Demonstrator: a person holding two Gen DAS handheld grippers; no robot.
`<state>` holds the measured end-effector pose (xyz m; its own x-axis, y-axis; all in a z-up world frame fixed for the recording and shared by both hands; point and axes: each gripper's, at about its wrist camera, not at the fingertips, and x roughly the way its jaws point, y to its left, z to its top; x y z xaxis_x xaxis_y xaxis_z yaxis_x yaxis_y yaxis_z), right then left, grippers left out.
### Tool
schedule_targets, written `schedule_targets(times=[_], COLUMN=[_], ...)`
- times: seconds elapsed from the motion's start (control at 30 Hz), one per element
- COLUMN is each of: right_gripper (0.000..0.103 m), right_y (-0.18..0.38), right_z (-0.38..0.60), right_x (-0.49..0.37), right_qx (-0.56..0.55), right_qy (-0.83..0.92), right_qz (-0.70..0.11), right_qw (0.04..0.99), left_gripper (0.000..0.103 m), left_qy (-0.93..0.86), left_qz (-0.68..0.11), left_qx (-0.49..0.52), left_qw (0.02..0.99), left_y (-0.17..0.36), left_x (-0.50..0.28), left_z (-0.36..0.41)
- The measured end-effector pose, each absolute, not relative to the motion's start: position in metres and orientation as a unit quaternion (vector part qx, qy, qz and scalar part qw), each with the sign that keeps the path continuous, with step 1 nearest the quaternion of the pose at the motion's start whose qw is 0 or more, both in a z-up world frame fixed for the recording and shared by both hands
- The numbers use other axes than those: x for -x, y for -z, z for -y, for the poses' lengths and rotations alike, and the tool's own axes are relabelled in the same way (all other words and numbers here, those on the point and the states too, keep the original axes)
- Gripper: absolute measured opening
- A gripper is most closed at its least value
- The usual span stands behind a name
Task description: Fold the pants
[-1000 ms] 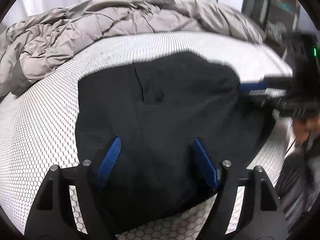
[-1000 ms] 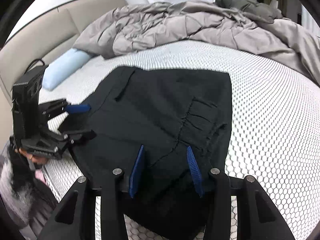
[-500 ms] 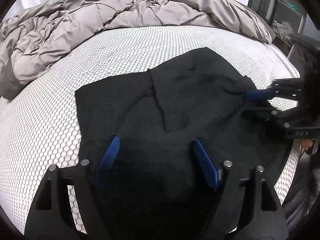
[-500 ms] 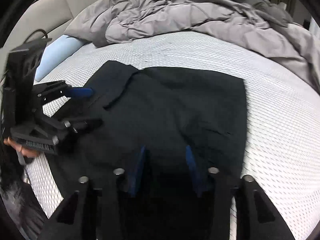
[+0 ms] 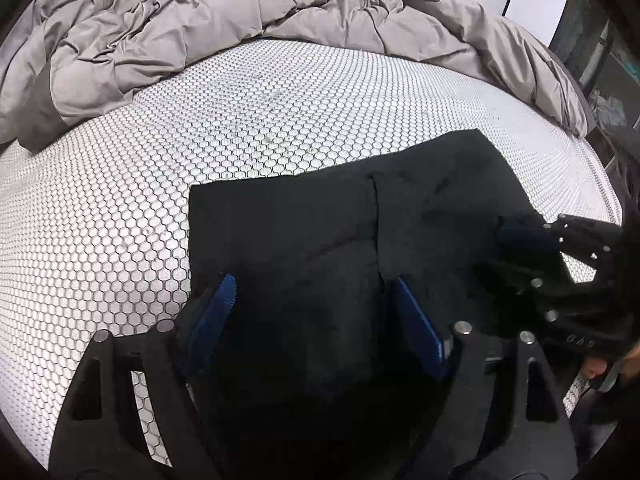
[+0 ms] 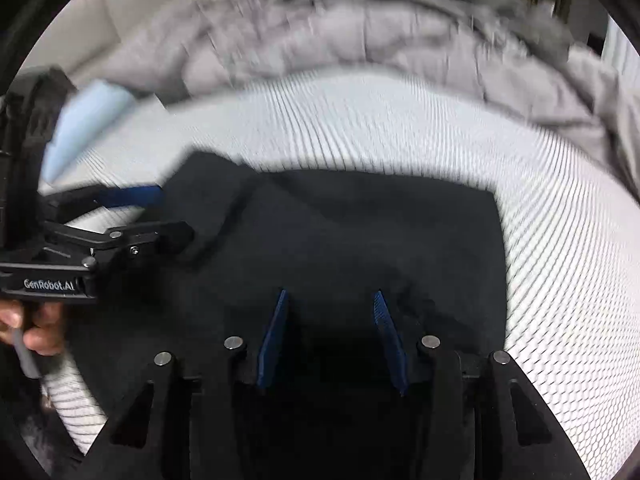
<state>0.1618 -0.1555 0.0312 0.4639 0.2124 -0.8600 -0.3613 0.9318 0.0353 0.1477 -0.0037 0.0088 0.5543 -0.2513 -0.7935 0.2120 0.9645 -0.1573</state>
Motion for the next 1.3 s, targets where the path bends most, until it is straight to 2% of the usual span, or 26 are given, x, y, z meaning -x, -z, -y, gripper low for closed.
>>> schedule_targets(times=[0.17, 0.27, 0.4, 0.5, 0.63, 0.73, 0.8, 1.0, 1.1, 1.17, 1.3], right_gripper=[0.045, 0.054, 0.054, 0.054, 0.054, 0.054, 0.054, 0.056, 0.062, 0.063, 0.064], right_y=[-0.049, -0.062, -0.082, -0.067, -0.035, -0.041, -0.045, -0.063, -0.069, -0.063, -0.042], right_z=[0.197, 0.222, 0.208, 0.170, 0.135, 0.158, 0.179, 0.193, 0.182, 0.165, 0.163], right_x=[-0.131, -0.113, -0.093, -0.095, -0.098, -0.088, -0.080, -0.055, -0.049, -0.053, -0.056], right_qx=[0.080, 0.052, 0.034, 0.059, 0.156, 0.151, 0.131, 0.095, 0.092, 0.112, 0.179], right_qy=[-0.165, -0.131, -0.175, -0.221, -0.206, -0.206, -0.216, -0.234, -0.250, -0.262, -0.226], right_qz=[-0.462, -0.437, -0.383, -0.414, -0.449, -0.442, -0.436, -0.398, -0.375, -0.379, -0.409], right_qw=[0.867, 0.888, 0.907, 0.881, 0.855, 0.860, 0.864, 0.882, 0.888, 0.881, 0.866], left_gripper=[0.082, 0.071, 0.071, 0.071, 0.072, 0.076, 0.082, 0.076, 0.076, 0.076, 0.077], left_qy=[0.113, 0.078, 0.131, 0.173, 0.179, 0.186, 0.174, 0.163, 0.194, 0.211, 0.196], left_qz=[-0.452, -0.432, -0.384, -0.407, -0.421, -0.413, -0.411, -0.389, -0.378, -0.394, -0.407], left_qx=[0.030, 0.029, 0.016, -0.016, -0.049, -0.063, -0.074, -0.062, -0.050, -0.050, -0.116], left_qw=[0.884, 0.898, 0.914, 0.897, 0.888, 0.889, 0.891, 0.905, 0.904, 0.893, 0.885], left_y=[-0.013, -0.029, -0.045, -0.028, -0.008, -0.007, -0.002, -0.019, -0.026, -0.021, -0.005], left_x=[-0.133, -0.110, -0.067, -0.065, -0.064, -0.056, -0.048, -0.020, -0.009, -0.013, -0.014], left_z=[-0.013, -0.020, 0.000, 0.027, 0.038, 0.032, 0.025, 0.009, 0.019, 0.031, 0.046])
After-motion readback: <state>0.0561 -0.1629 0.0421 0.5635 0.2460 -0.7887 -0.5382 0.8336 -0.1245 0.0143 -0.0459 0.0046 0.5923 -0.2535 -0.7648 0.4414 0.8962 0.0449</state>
